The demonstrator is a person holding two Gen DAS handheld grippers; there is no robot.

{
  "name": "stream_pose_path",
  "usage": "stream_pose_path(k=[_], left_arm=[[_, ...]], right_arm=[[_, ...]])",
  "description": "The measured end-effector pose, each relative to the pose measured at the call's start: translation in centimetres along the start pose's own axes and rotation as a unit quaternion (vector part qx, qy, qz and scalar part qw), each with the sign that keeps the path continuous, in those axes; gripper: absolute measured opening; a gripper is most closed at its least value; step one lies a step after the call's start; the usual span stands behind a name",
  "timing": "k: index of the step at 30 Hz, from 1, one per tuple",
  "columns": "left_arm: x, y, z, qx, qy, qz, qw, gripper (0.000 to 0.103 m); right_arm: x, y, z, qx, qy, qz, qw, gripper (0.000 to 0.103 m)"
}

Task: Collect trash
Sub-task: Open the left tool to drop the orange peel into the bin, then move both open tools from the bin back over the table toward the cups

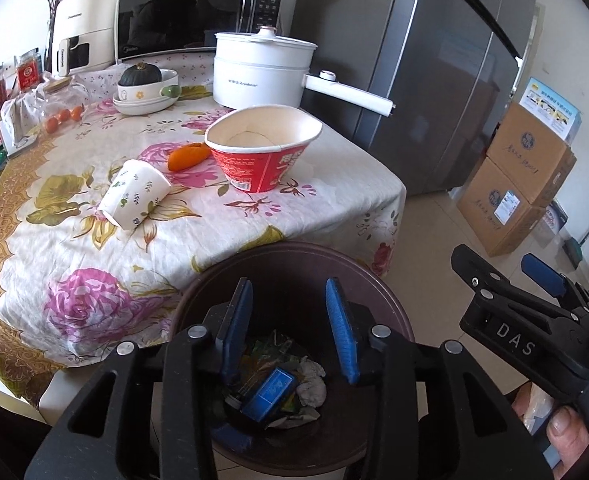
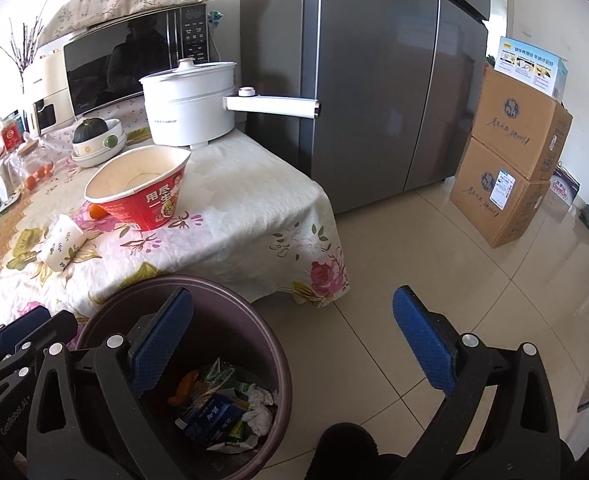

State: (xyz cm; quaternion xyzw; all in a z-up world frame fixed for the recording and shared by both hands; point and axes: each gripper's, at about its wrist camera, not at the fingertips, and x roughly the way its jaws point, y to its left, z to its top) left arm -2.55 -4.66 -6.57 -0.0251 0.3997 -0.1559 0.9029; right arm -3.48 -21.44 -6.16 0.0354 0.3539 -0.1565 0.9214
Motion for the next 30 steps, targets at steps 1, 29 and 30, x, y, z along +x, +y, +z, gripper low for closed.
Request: stream_pose_path(k=[1, 29, 30], left_arm=[[0.0, 0.2, 0.1, -0.002, 0.0, 0.003, 1.0, 0.043], [2.1, 7.0, 4.0, -0.043, 0.017, 0.073, 0.9963, 0.082], [2.2, 7.2, 4.3, -0.038, 0.018, 0.078, 0.996, 0.082]], right_arm=[[0.0, 0.2, 0.0, -0.002, -0.001, 0.0, 1.0, 0.096], [1.9, 6.0, 2.8, -0.045, 0.004, 0.011, 0.999, 0.096], [2.1, 6.3, 2.9, -0.048, 0.007, 0.012, 0.999, 0.096]])
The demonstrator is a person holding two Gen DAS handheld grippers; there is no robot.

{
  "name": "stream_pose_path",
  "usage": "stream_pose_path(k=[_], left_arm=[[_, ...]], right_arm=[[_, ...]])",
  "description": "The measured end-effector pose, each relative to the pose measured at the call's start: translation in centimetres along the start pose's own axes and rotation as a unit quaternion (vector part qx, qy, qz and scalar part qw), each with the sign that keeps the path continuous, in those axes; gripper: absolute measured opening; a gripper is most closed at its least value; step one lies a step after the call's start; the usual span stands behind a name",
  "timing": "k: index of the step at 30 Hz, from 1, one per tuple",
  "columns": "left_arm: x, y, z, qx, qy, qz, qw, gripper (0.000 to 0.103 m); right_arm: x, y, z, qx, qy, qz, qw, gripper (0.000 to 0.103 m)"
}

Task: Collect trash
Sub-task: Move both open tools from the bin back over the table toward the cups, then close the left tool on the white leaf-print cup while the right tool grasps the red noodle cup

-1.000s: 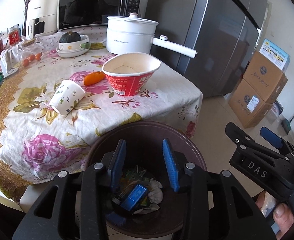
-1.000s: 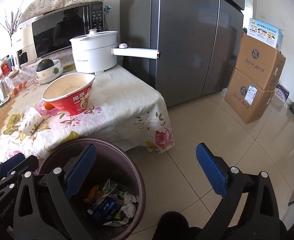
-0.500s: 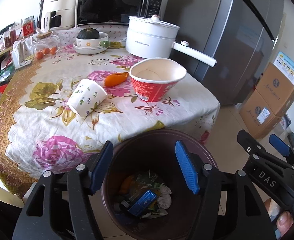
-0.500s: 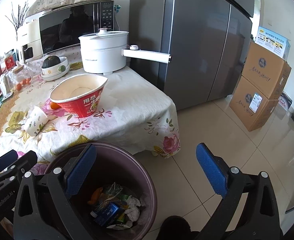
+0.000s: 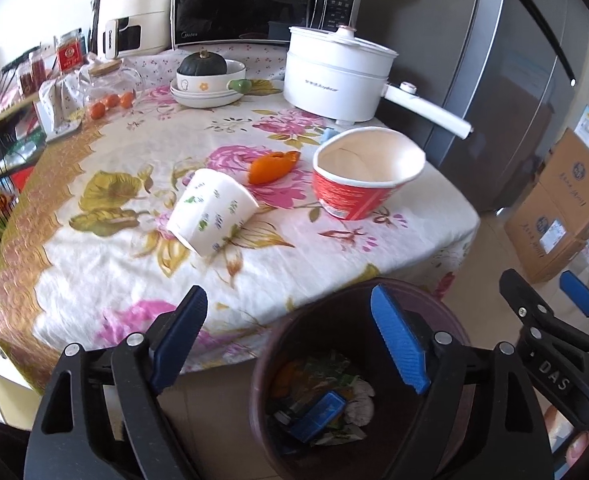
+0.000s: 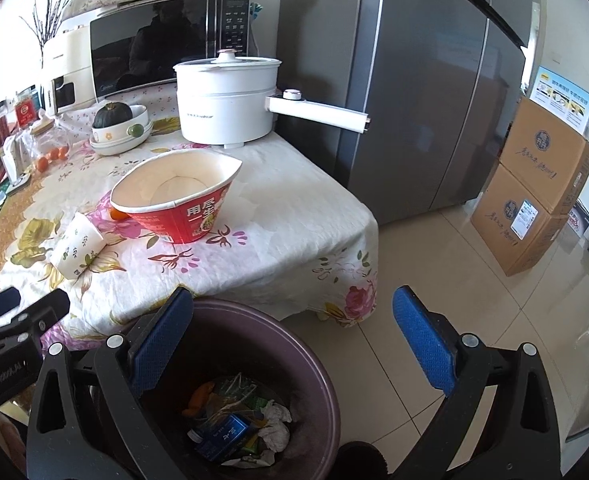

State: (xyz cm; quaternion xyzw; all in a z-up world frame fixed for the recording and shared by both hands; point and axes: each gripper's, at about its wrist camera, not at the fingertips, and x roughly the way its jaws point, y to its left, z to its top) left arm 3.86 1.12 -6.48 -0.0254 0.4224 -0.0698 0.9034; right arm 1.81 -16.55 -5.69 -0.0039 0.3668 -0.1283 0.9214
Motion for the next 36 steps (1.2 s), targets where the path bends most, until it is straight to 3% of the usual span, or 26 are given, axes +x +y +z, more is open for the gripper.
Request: stream_pose_path(k=[5, 11, 17, 20, 23, 27, 29, 31, 36], left_arm=[[1.3, 1.1, 1.8, 0.024, 0.005, 0.027, 0.9993, 0.087], [5.2, 2.2, 4.3, 0.092, 0.043, 0.054, 0.9934, 0.09], [10.1, 3.4, 5.7, 0.12, 0.11, 0.046, 0.9855, 0.09], [11.9, 3.6, 5.9, 0.134, 0.125, 0.05, 0.9818, 0.09], [13.2, 4.0, 6.0, 0.132, 0.136, 0.036, 0.9812, 0.09], [14.4, 4.7, 6.4, 0.126, 0.135, 0.045, 0.9817, 0.09], [14.6, 5.0, 6.7, 0.119, 0.134, 0.045, 0.9828, 0.084], [14.7, 5.4, 7.2, 0.111, 0.13, 0.043, 0.9844, 0.071], [14.6, 6.6, 7.7, 0.075, 0.122, 0.02, 0.9894, 0.068]], right_arm=[[0.6, 0.9, 0.3, -0.009, 0.005, 0.001, 1.0, 0.096], [1.6, 1.6, 0.6, -0.018, 0.015, 0.001, 1.0, 0.096], [2.6, 2.2, 0.7, -0.028, 0.024, 0.0, 0.999, 0.096], [3.1, 2.6, 0.9, -0.034, 0.024, 0.0, 0.999, 0.096], [3.7, 3.1, 1.4, -0.04, 0.026, -0.001, 0.999, 0.096], [4.8, 3.9, 2.1, -0.044, 0.032, 0.001, 0.999, 0.096], [5.3, 4.5, 2.5, -0.049, 0.031, 0.0, 0.998, 0.096], [5.8, 4.9, 2.9, -0.053, 0.03, 0.0, 0.998, 0.096], [7.2, 6.0, 4.0, -0.062, 0.029, 0.005, 0.998, 0.096]])
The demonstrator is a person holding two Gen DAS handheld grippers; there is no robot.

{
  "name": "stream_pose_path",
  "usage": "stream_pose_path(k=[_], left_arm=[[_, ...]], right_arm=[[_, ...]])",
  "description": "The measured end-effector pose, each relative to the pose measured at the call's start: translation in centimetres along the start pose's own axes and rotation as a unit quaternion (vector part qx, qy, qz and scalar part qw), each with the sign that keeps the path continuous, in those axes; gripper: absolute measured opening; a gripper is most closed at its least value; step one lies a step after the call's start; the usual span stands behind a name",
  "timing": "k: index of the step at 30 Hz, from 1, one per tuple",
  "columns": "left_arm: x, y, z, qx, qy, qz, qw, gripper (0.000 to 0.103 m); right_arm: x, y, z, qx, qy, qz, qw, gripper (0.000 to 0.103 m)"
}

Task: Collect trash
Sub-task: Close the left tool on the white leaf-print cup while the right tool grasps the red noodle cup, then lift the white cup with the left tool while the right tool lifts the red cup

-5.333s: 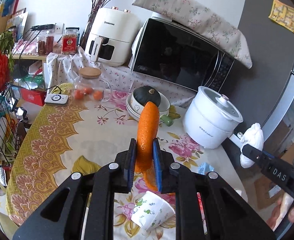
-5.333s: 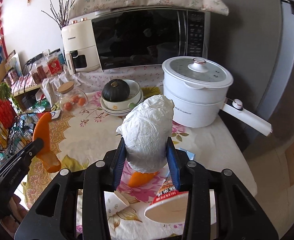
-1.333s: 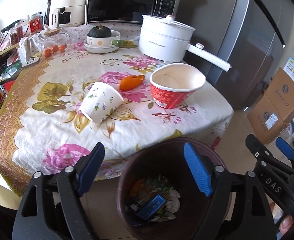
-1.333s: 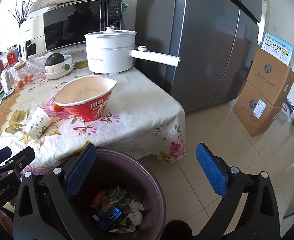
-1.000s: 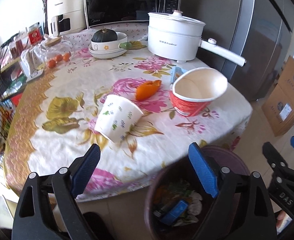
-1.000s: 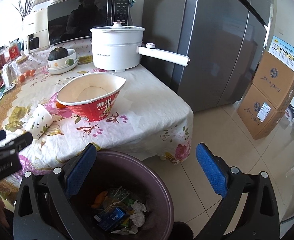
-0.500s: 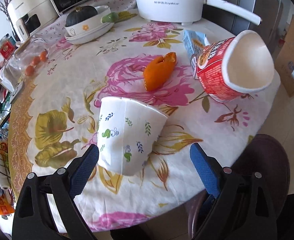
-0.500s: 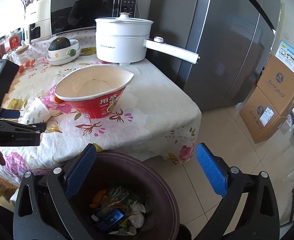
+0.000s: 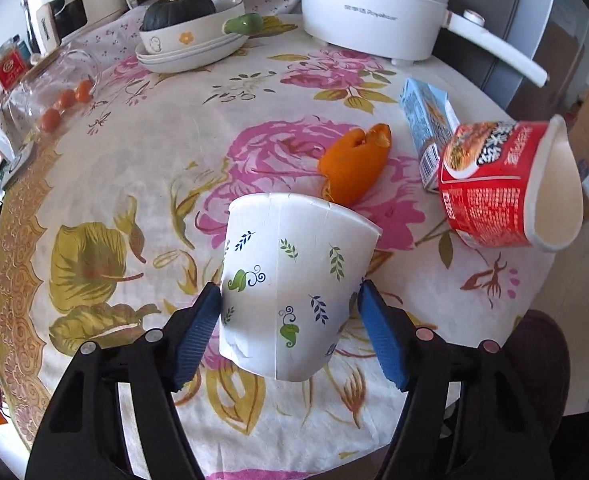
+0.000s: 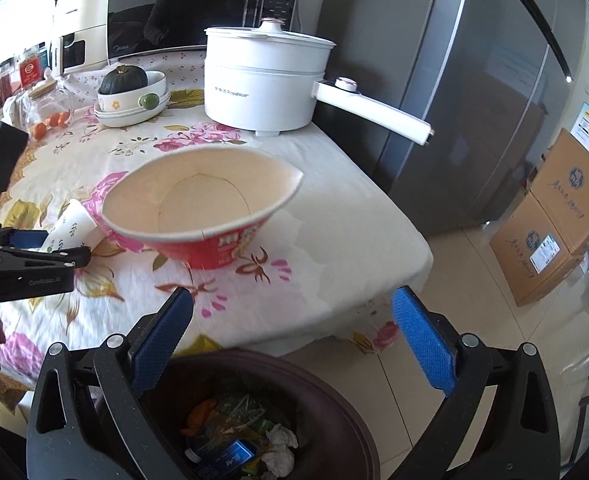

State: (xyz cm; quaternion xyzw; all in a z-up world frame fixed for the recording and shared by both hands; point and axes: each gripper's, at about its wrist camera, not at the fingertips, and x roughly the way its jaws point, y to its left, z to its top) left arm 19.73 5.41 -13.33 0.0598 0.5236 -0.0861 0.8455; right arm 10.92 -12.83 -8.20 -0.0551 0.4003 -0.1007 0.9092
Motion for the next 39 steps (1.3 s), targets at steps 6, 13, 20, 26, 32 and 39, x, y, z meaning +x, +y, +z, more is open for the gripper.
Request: stream_pose_path(k=[6, 13, 20, 26, 32, 39], left_arm=[[-1.3, 1.8, 0.2, -0.053, -0.025, -0.036, 0.9976, 0.067], [-4.3, 2.9, 0.7, -0.092, -0.064, -0.08, 0.9905, 0.067], [-5.0, 3.8, 1.0, -0.112, -0.066, -0.109, 0.9855, 0.068], [-4.7, 4.1, 1.3, -0.12, -0.062, -0.116, 0.984, 0.068], [-4.4, 5.0, 1.5, -0.139, -0.06, -0.118, 0.9815, 0.068], [-5.9, 7.0, 1.4, -0.162, -0.085, -0.11, 0.977, 0.068]], right_arm=[[1.5, 1.2, 1.2, -0.015, -0.008, 0.013, 1.0, 0.096], [3.9, 3.1, 1.8, -0.029, -0.007, 0.068, 0.997, 0.096], [5.9, 4.6, 3.2, -0.068, -0.037, 0.106, 0.991, 0.096], [7.0, 5.5, 5.0, -0.101, -0.047, 0.125, 0.986, 0.096], [8.7, 6.8, 6.6, -0.147, -0.043, 0.15, 0.977, 0.096], [9.7, 8.1, 8.0, -0.158, -0.048, 0.189, 0.968, 0.042]])
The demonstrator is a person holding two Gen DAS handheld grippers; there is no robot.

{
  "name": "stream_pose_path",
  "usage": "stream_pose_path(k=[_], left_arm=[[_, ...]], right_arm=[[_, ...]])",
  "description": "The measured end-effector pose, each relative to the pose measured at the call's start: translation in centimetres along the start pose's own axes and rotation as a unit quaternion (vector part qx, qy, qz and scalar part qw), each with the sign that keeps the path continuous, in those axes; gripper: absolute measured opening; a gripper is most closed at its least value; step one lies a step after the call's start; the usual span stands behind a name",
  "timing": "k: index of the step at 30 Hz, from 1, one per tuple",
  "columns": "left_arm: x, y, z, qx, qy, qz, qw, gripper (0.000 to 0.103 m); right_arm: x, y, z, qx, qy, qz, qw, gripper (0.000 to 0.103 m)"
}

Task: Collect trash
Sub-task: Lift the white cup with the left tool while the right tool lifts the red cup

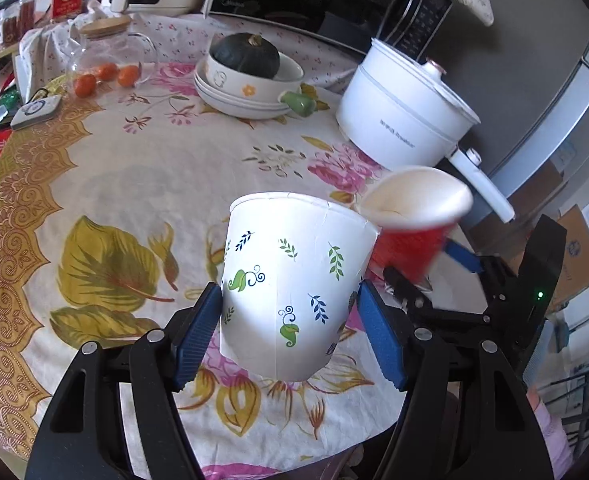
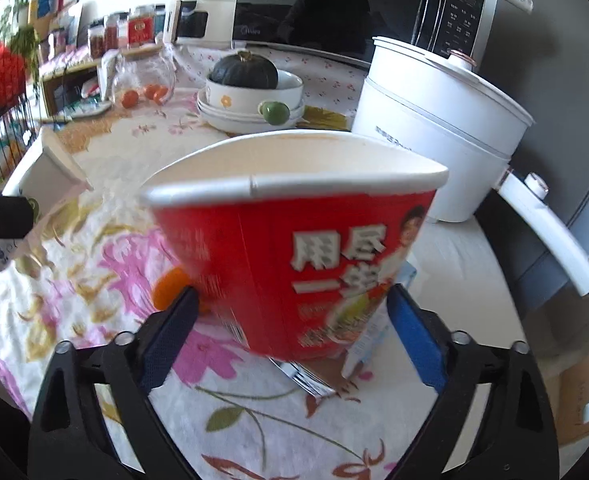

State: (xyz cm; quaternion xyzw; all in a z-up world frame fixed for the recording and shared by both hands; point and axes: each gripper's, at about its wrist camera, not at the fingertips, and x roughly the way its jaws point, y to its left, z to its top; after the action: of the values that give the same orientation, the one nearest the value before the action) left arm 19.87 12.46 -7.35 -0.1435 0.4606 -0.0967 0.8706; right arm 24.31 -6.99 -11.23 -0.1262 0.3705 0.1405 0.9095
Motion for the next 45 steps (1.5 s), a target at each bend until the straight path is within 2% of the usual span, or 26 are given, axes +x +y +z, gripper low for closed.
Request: stream_pose_path(k=[1, 3, 8, 9, 10, 11, 12, 13, 15, 21, 27, 29, 32, 33, 41, 45], left_arm=[[-0.2, 0.2, 0.1, -0.004, -0.002, 0.0, 1.0, 0.068], [-0.4, 0.7, 0.3, -0.01, -0.004, 0.0, 0.9999, 0.068], [-1.5, 1.8, 0.6, -0.029, -0.013, -0.006, 0.9995, 0.068], [-1.8, 2.0, 0.7, -0.033, -0.016, -0.007, 0.9993, 0.068], [-2.0, 2.3, 0.7, -0.036, -0.018, -0.008, 0.9991, 0.068], [-2.3, 2.6, 0.8, -0.042, -0.02, -0.01, 0.9989, 0.068], [-2.4, 2.7, 0.9, -0.045, -0.021, -0.012, 0.9987, 0.068], [-2.6, 3.0, 0.9, -0.049, -0.022, -0.014, 0.9985, 0.068], [-3.0, 3.3, 1.0, -0.055, -0.024, -0.017, 0.9981, 0.068], [-4.2, 4.5, 1.5, -0.072, -0.037, -0.025, 0.9964, 0.068], [-5.2, 5.4, 2.0, -0.086, -0.044, -0.034, 0.9948, 0.069], [-5.5, 5.6, 2.0, -0.089, -0.046, -0.035, 0.9944, 0.069], [-5.9, 6.1, 2.0, -0.094, -0.051, -0.037, 0.9936, 0.069], [-6.0, 6.3, 2.1, -0.096, -0.051, -0.037, 0.9933, 0.069], [-5.7, 6.0, 2.0, -0.092, -0.041, -0.039, 0.9942, 0.069], [-5.5, 6.0, 1.9, -0.094, -0.034, -0.04, 0.9942, 0.069]], right_arm=[[0.4, -0.2, 0.3, 0.007, 0.011, 0.009, 1.0, 0.009], [1.1, -0.6, 0.5, 0.026, 0.031, 0.016, 0.999, 0.011], [0.6, -0.6, 0.2, 0.036, 0.023, 0.03, 0.999, 0.013], [0.4, -0.6, 0.4, 0.039, 0.019, 0.032, 0.999, 0.037], [0.2, -0.7, 0.6, 0.044, 0.016, 0.036, 0.998, 0.076], [-0.2, -0.9, 0.9, 0.055, 0.005, 0.037, 0.998, 0.089], [-0.6, -1.1, 1.3, 0.064, -0.01, 0.038, 0.997, 0.096], [-1.0, -1.3, 1.8, 0.072, -0.027, 0.043, 0.996, 0.096], [-1.1, -1.3, 3.2, 0.079, -0.035, 0.051, 0.995, 0.096], [1.2, 1.5, 7.6, 0.026, -0.001, 0.026, 0.999, 0.096], [4.9, 1.9, 11.1, 0.103, 0.05, 0.036, 0.993, 0.096], [5.7, 1.7, 11.5, 0.134, 0.061, 0.036, 0.988, 0.096], [5.4, 0.0, 11.3, 0.215, 0.042, 0.052, 0.974, 0.096], [5.2, -0.5, 11.0, 0.235, 0.035, 0.045, 0.97, 0.096], [6.7, 1.0, 11.4, 0.213, 0.074, 0.021, 0.974, 0.096], [9.3, 2.4, 11.8, 0.187, 0.129, -0.009, 0.974, 0.096]])
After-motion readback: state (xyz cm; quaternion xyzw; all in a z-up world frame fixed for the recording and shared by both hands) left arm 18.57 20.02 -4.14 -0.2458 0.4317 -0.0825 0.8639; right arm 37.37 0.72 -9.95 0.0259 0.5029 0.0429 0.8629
